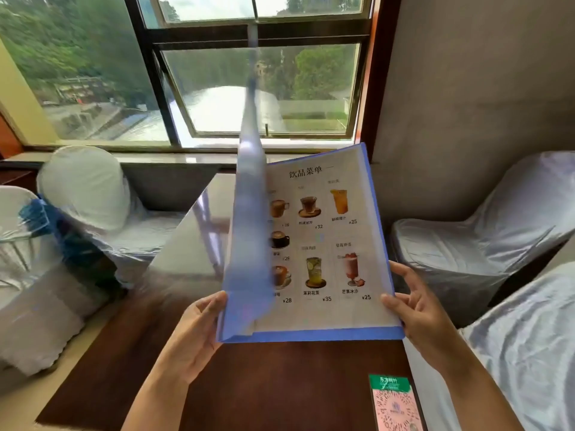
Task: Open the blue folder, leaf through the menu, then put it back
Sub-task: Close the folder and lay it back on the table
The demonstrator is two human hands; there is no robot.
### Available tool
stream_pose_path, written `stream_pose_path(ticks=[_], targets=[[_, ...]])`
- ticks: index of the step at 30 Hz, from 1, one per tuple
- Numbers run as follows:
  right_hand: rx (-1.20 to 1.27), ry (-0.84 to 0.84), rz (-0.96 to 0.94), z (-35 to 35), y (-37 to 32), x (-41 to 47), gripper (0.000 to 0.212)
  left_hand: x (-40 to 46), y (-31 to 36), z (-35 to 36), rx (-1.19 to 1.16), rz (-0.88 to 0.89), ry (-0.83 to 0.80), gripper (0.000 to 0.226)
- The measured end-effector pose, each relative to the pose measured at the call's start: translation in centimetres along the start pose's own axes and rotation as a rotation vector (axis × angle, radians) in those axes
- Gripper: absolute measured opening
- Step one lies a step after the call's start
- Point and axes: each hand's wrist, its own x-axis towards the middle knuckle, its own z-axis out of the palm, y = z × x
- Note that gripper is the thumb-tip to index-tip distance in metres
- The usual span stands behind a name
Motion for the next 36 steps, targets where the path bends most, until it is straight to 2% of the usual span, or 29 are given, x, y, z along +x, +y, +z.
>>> stream_pose_path(ticks=[2,8,12,16,20,23,26,29,31,33,35,36], targets=[[0.0,-0.022,-0.023,0.0,-0.4,0.0,0.045,0.2,0.1,0.5,0.005,0.033,-0.085,0.025],[0.084,-0.072,-0.016,0.2,-1.2,-0.3,0.043,0.3,0.0,1.9,0.002,0.147,0.065,0.029],[0.16,-0.038,0.039,0.0,-1.4,-0.5,0.039,0.1,-0.6,1.8,0.029,0.146,0.086,0.03],[0.112,-0.042,0.057,-0.4,-1.6,-0.8,0.034,0.0,-0.8,1.7,0.047,0.133,0.065,0.029],[0.026,-0.006,0.06,-0.4,-1.1,-1.0,0.044,0.0,-1.3,2.1,0.062,0.125,0.054,0.028],[-0.047,-0.008,0.06,-0.3,-0.7,-1.2,0.044,-0.1,-1.6,1.9,0.092,0.131,0.042,0.028],[-0.11,0.036,0.045,-0.3,0.0,-1.2,0.035,0.3,-1.9,0.8,0.151,0.081,-0.004,0.036],[-0.212,0.076,0.052,-0.9,1.3,-0.9,0.027,0.8,-2.0,-0.6,0.232,-0.043,-0.155,0.058],[-0.3,0.103,0.077,-1.2,2.3,-0.6,0.022,1.2,-2.3,-1.3,0.292,-0.117,-0.245,0.064],[-0.378,0.122,0.1,-1.2,3.4,-0.1,0.019,1.6,-3.2,-1.5,0.335,-0.159,-0.249,0.051],[-0.465,0.144,0.117,-0.9,4.7,0.3,0.02,2.2,-4.8,-1.7,0.394,-0.176,-0.18,0.031],[-0.508,0.159,0.13,-0.7,5.6,0.5,0.02,2.6,-5.8,-1.9,0.429,-0.184,-0.133,0.029]])
